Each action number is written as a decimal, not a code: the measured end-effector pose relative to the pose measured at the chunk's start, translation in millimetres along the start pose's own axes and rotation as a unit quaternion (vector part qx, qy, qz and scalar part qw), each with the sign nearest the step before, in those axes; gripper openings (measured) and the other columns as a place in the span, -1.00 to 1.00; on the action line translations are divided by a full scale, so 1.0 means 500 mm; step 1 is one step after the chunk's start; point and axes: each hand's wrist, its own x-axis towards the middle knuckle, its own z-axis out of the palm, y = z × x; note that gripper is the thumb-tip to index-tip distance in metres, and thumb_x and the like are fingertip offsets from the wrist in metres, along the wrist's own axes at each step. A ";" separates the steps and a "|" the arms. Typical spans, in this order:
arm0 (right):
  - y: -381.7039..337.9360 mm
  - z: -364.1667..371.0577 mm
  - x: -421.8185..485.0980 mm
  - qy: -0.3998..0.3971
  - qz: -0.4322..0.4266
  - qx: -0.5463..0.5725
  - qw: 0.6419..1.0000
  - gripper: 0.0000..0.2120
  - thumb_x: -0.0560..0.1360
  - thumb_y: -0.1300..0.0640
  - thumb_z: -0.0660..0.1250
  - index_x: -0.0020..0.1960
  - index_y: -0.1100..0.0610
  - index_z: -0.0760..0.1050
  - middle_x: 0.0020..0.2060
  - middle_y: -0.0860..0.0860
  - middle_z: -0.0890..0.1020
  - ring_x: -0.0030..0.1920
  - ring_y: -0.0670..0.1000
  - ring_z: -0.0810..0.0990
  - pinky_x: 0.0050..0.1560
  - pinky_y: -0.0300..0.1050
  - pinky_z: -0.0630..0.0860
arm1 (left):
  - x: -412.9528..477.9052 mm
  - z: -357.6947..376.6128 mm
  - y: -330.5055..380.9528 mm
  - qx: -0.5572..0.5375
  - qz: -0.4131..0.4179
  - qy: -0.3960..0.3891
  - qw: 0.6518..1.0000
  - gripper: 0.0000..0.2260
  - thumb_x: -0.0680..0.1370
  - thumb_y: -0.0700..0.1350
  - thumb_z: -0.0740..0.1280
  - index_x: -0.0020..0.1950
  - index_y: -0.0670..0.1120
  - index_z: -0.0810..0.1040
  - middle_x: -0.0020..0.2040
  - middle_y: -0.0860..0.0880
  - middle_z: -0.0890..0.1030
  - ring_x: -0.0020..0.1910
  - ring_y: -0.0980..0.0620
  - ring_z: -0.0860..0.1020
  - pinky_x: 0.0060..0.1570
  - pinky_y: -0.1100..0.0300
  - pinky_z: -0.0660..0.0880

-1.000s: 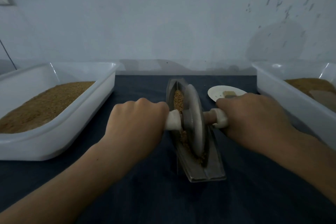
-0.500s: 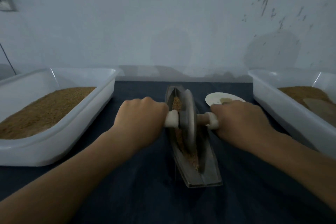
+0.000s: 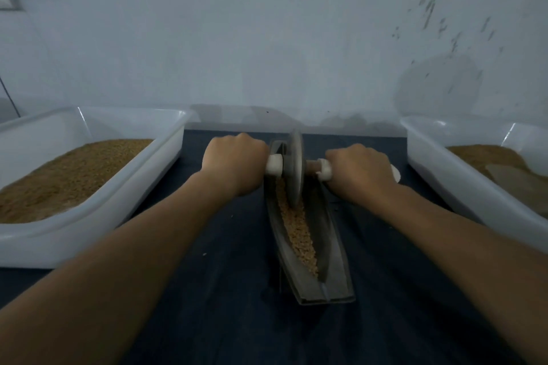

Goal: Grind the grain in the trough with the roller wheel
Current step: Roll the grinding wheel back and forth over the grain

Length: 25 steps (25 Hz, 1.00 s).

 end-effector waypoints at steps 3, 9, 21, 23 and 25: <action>0.011 -0.015 -0.091 0.096 -0.082 -0.069 0.990 -0.61 0.39 -0.10 0.39 -0.32 -0.08 0.16 -0.41 -0.13 0.36 -0.47 -0.12 0.18 -0.47 -0.21 0.04 | -0.110 0.010 -0.002 -0.032 0.032 0.048 0.998 -0.84 0.44 0.08 0.40 -0.17 0.14 0.43 -0.36 0.12 0.25 -0.47 0.12 0.22 -0.44 0.16 0.21; 0.008 -0.027 -0.114 0.127 -0.090 -0.088 0.984 -0.67 0.24 -0.08 0.41 -0.36 -0.07 0.23 -0.47 -0.16 0.15 -0.50 -0.13 0.09 -0.45 -0.30 0.04 | -0.139 0.018 0.001 -0.018 0.042 0.080 0.996 -0.70 0.37 0.08 0.46 -0.26 0.13 0.31 -0.41 0.12 0.17 -0.52 0.12 0.11 -0.50 0.23 0.09; 0.024 -0.017 -0.150 0.104 -0.090 -0.048 0.989 -0.63 0.29 -0.17 0.34 -0.35 -0.13 0.12 -0.44 -0.14 0.34 -0.50 -0.06 0.31 -0.46 -0.25 0.12 | -0.165 -0.008 0.005 -0.020 0.090 0.114 0.989 -0.50 0.21 0.06 0.58 -0.24 0.08 0.22 -0.42 0.11 0.07 -0.53 0.13 0.02 -0.51 0.27 -0.02; 0.037 -0.015 -0.170 0.102 -0.088 -0.020 0.991 -0.75 0.32 -0.21 0.22 -0.33 -0.16 0.18 -0.47 -0.15 0.32 -0.51 -0.02 0.35 -0.45 -0.22 0.19 | -0.159 -0.031 0.007 -0.010 0.095 0.151 0.984 -0.43 0.11 0.01 0.60 -0.26 0.07 0.19 -0.44 0.10 0.00 -0.53 0.12 -0.08 -0.47 0.32 -0.08; 0.022 -0.006 -0.138 0.088 -0.051 -0.057 0.993 -0.76 0.41 -0.21 0.17 -0.32 -0.11 0.24 -0.42 -0.13 0.38 -0.45 0.01 0.38 -0.43 -0.20 0.13 | -0.131 -0.005 0.013 0.013 0.065 0.097 0.993 -0.60 0.31 -0.02 0.51 -0.24 0.07 0.25 -0.43 0.07 0.12 -0.54 0.07 0.04 -0.50 0.24 0.00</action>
